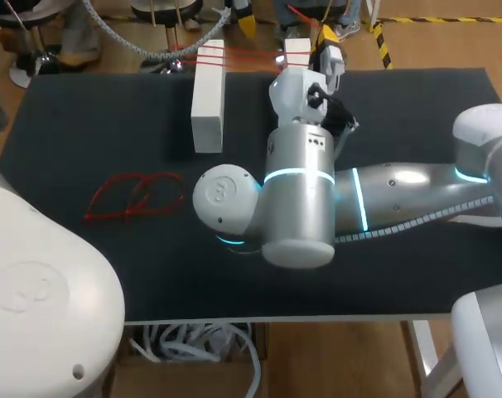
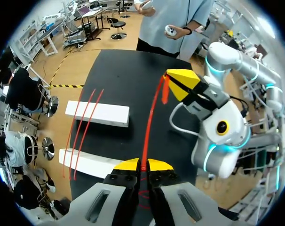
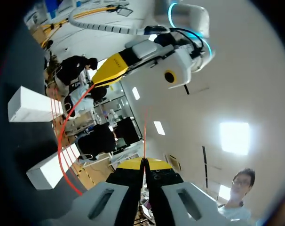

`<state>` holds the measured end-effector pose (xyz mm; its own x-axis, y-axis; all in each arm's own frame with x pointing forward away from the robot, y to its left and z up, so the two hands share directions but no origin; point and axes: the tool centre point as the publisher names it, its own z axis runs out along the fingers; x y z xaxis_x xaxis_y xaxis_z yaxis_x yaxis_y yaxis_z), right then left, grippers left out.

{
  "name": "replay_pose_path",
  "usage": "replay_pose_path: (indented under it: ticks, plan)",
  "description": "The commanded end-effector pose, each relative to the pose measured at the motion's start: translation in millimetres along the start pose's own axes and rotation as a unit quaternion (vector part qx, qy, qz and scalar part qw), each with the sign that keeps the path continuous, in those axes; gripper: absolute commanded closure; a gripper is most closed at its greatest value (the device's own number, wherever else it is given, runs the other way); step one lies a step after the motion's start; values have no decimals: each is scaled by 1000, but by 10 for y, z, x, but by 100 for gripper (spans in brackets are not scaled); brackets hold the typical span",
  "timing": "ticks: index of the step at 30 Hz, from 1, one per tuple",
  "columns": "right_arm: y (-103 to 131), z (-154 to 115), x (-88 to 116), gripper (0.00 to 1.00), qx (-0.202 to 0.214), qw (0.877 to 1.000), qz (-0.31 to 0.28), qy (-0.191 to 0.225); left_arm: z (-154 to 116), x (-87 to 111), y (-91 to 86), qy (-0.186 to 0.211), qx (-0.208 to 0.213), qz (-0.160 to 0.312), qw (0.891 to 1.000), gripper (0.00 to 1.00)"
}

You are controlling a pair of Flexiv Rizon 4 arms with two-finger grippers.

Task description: Grab the tape and strap the tape.

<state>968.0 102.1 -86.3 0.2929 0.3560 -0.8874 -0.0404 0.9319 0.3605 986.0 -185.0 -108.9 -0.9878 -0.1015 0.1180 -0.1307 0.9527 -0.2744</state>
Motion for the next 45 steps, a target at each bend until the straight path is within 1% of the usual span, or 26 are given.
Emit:
replay_pose_path:
  ticks: [1, 6, 10, 14, 17, 18, 24, 28, 30, 35, 39, 45]
  plan:
    - [-71, 112, -140, 100, -13, 999, -24, 47, -6, 0, -3, 0, -2, 0, 1000, 100]
    - [-73, 195, -165, 100, -35, 995, -47, 79, -6, 0, -3, 0, -2, 0, 1000, 100]
    - [-152, 235, -217, 100, -64, 992, -59, 94, -6, 0, -3, 0, -2, 0, 1000, 100]
    - [-221, 250, -230, 100, -96, 986, -95, 93, -6, 0, -3, 0, -2, 0, 1000, 100]
    - [-248, 256, -221, 100, -116, 980, -129, 95, -6, 0, -3, 0, -2, 0, 1000, 100]
    - [-256, 257, -217, 100, -131, 975, -149, 95, -6, 0, -3, 0, -2, 0, 1000, 100]
    - [-246, 223, -194, 100, -167, 964, -182, 96, -6, 0, -3, 0, -2, 0, 1000, 100]
    - [-229, 192, -217, 100, -189, 957, -196, 97, -6, 0, -3, 0, -2, 0, 1000, 100]
    - [-217, 185, -234, 100, -194, 953, -206, 104, -6, 0, -3, 0, -2, 0, 1000, 100]
    - [-153, 172, -280, 100, -213, 939, -243, 117, -6, 0, -3, 0, -2, 0, 1000, 100]
    - [-72, 160, -327, 100, -220, 932, -259, 122, -6, 0, -3, 0, -2, 0, 1000, 100]
    - [-1, 125, -320, 100, -228, 924, -282, 122, -6, 0, -3, 0, -2, 0, 1000, 100]
